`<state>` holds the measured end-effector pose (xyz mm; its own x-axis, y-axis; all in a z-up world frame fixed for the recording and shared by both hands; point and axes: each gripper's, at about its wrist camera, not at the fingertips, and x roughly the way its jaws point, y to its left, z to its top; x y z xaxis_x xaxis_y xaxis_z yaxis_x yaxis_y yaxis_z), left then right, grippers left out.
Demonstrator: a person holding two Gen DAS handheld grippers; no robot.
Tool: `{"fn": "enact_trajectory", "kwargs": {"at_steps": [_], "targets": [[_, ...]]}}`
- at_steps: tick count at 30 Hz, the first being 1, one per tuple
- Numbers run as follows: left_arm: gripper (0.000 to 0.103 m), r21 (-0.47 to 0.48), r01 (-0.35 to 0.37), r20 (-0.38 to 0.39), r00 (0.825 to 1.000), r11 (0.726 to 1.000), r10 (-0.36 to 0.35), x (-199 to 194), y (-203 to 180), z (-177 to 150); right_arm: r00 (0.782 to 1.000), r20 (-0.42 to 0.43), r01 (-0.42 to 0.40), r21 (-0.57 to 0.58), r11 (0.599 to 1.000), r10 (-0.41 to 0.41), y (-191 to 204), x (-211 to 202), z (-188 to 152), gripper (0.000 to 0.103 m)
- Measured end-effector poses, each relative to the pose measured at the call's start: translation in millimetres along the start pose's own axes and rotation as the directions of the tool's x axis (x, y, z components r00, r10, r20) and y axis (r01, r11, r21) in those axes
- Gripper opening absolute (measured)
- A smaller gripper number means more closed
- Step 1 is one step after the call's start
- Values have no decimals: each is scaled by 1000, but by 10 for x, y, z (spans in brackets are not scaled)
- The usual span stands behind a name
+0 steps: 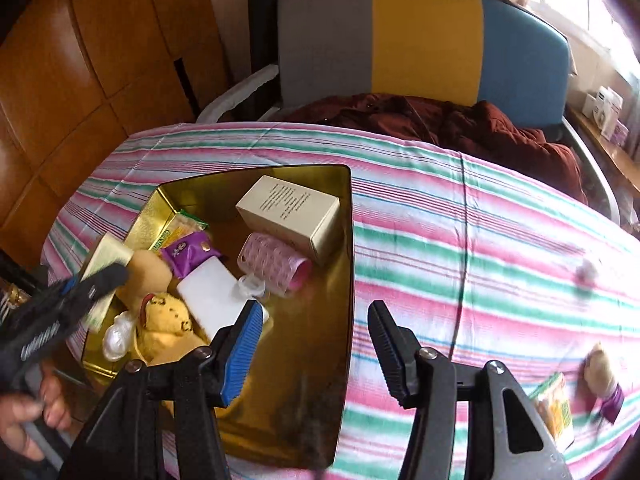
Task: Organize objects
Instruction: 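Carry the beige box and green box into the gold tray and open both tools, then move both tools from the tray toward the WEIDAN packet, sock and purple packet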
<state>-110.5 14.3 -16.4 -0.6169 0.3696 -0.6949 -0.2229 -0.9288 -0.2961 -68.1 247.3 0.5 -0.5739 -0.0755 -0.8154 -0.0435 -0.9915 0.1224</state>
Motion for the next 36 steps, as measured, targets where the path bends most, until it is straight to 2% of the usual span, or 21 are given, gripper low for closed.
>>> {"fn": "enact_trajectory", "kwargs": {"at_steps": [3, 5, 8, 12, 20, 28, 36], "targets": [[31, -8, -1, -11, 1000, 1000, 1, 136, -70, 118, 1000, 6, -7, 9, 1000, 7, 2, -65, -76, 56], [36, -9, 7, -11, 1000, 1000, -7, 212, -107, 205, 1000, 4, -10, 3, 1000, 10, 13, -87, -109, 56], [50, -7, 4, 0, 1000, 1000, -4, 285, -147, 334, 1000, 2, -1, 1, 1000, 1, 24, -96, -146, 57], [57, -15, -6, 29, 1000, 1000, 6, 229, -141, 410, 1000, -4, -12, 11, 1000, 12, 24, -85, -188, 57], [63, 51, -82, 59, 995, 995, 79, -51, -109, 64, 1000, 7, -13, -2, 1000, 13, 114, -95, -240, 57], [70, 137, -93, 85, 993, 986, 82, -279, -258, -189, 1000, 16, 7, -12, 1000, -7, 162, -173, -323, 57], [71, 241, -75, 103, 993, 968, 51, -421, -558, -343, 998, 30, 48, 6, 999, -48, 16, -301, -401, 57]]}}
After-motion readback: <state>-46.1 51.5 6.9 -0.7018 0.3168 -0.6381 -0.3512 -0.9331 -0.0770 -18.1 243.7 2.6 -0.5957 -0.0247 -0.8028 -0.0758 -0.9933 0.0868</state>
